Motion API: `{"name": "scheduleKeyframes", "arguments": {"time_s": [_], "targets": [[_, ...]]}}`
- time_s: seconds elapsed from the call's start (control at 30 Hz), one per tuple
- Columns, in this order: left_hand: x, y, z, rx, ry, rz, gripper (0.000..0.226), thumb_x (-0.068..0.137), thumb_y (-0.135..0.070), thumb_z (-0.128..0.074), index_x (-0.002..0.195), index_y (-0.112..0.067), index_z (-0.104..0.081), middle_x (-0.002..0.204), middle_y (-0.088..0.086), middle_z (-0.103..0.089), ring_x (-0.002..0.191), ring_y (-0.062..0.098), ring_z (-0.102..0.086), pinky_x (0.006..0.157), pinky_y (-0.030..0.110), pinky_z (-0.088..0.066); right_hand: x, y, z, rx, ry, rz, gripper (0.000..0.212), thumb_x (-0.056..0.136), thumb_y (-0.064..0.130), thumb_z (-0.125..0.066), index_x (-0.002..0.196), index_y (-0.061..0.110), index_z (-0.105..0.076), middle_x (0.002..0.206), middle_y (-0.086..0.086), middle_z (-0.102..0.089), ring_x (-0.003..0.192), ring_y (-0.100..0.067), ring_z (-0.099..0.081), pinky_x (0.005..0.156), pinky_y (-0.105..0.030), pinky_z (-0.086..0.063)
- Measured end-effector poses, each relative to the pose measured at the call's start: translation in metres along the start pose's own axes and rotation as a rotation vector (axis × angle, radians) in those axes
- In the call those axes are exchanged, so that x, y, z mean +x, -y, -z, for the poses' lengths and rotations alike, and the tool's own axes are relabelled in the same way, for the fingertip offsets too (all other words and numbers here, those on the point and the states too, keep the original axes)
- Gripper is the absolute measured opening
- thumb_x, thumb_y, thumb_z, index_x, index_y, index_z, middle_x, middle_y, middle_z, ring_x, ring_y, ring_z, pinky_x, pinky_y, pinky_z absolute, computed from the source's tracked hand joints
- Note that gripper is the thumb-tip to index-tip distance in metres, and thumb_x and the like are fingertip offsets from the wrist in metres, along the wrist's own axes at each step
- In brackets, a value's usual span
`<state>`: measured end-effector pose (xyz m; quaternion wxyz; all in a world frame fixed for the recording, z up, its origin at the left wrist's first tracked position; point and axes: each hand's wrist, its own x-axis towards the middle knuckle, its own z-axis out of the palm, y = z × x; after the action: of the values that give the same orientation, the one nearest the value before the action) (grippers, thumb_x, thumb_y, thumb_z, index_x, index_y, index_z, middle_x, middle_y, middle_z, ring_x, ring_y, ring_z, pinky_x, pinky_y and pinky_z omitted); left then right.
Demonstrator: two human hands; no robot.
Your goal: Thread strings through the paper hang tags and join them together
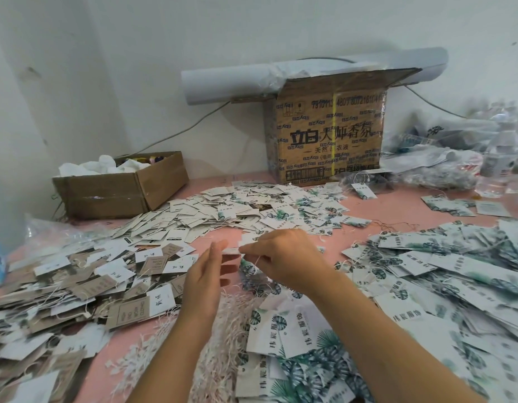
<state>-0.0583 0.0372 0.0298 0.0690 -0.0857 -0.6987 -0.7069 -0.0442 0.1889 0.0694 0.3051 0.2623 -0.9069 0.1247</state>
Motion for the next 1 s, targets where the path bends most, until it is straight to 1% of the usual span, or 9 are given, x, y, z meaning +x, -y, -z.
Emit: {"name": "scheduleKeyframes", "arguments": {"time_s": [0.07,0.2,0.27,0.3,0.37,0.47,0.67,0.87,1.0], "targets": [[0.001,-0.001,0.001,-0.049,-0.058,0.037,0.033,0.093,-0.049,-0.043,0.1,-0.03,-0.068,0.083,-0.012,-0.073,0.089,0.019,-0.066,0.077,0.034,-0.048,0.001,-0.003,0.002,0.019,0.074,-0.054,0.03,0.09,0.039,-0.057,0.116,0.026,-0.066,0.091,0.004,-0.072,0.082,-0.016,-0.066,0.071,-0.028,-0.05],[0.005,0.0,0.006,-0.091,-0.152,0.014,0.012,0.088,-0.031,-0.061,0.094,-0.026,-0.07,0.08,-0.013,-0.071,0.082,0.015,-0.064,0.072,0.028,-0.05,-0.001,-0.012,0.005,0.164,0.163,-0.27,0.049,0.088,0.052,-0.05,0.125,0.021,-0.057,0.048,0.014,-0.042,0.046,0.009,-0.047,0.054,-0.018,-0.034],[0.005,0.001,0.008,-0.079,-0.163,0.008,0.011,0.087,-0.019,-0.065,0.095,-0.025,-0.069,0.085,-0.013,-0.069,0.082,0.009,-0.063,0.07,0.024,-0.05,-0.005,-0.023,0.004,0.155,0.171,-0.433,0.05,0.09,0.048,-0.051,0.13,0.018,-0.053,0.068,0.012,-0.058,0.064,0.011,-0.053,0.069,-0.023,-0.045],[0.006,0.002,0.008,-0.068,-0.16,0.008,0.015,0.087,-0.014,-0.065,0.096,-0.025,-0.068,0.089,-0.012,-0.069,0.084,0.007,-0.063,0.072,0.025,-0.05,-0.007,-0.03,0.003,0.094,0.188,-0.523,0.049,0.09,0.046,-0.052,0.129,0.016,-0.052,0.089,0.004,-0.065,0.083,-0.001,-0.06,0.077,-0.026,-0.045],[0.006,0.003,0.009,-0.045,-0.144,0.002,0.02,0.087,-0.009,-0.064,0.097,-0.026,-0.067,0.094,-0.01,-0.067,0.086,0.006,-0.062,0.075,0.026,-0.05,-0.012,-0.042,-0.002,-0.033,0.275,-0.688,0.044,0.09,0.047,-0.052,0.115,0.011,-0.056,0.105,-0.004,-0.063,0.094,-0.019,-0.059,0.078,-0.029,-0.045],[0.006,0.004,0.009,-0.021,-0.117,-0.02,0.026,0.086,-0.007,-0.064,0.094,-0.032,-0.066,0.097,-0.01,-0.066,0.09,0.005,-0.061,0.076,0.025,-0.049,-0.019,-0.052,-0.01,-0.101,0.383,-0.811,0.044,0.086,0.054,-0.054,0.074,0.012,-0.049,0.071,-0.001,-0.054,0.067,-0.017,-0.053,0.063,-0.028,-0.046],[0.004,-0.001,0.008,-0.003,-0.112,-0.048,0.029,0.085,-0.007,-0.065,0.092,-0.035,-0.064,0.098,-0.014,-0.064,0.092,0.001,-0.058,0.071,0.019,-0.045,-0.027,-0.051,-0.025,-0.145,0.458,-0.879,0.058,0.078,0.068,-0.052,0.093,0.012,-0.054,0.079,0.001,-0.055,0.075,-0.02,-0.055,0.063,-0.027,-0.044],[0.003,-0.004,0.009,-0.019,-0.095,-0.05,0.03,0.087,-0.006,-0.063,0.092,-0.036,-0.062,0.099,-0.014,-0.063,0.091,0.003,-0.06,0.073,0.021,-0.047,-0.025,-0.052,-0.028,-0.161,0.477,-0.876,0.051,0.079,0.065,-0.055,0.068,0.018,-0.037,0.069,0.004,-0.049,0.07,-0.017,-0.053,0.059,-0.026,-0.043],[0.003,-0.004,0.007,-0.004,-0.059,-0.056,0.03,0.086,-0.006,-0.063,0.094,-0.035,-0.062,0.102,-0.017,-0.06,0.096,-0.002,-0.055,0.076,0.02,-0.046,-0.024,-0.049,-0.026,-0.16,0.463,-0.872,0.05,0.08,0.061,-0.058,0.067,0.019,-0.034,0.068,0.004,-0.046,0.064,-0.014,-0.047,0.051,-0.024,-0.036]]}}
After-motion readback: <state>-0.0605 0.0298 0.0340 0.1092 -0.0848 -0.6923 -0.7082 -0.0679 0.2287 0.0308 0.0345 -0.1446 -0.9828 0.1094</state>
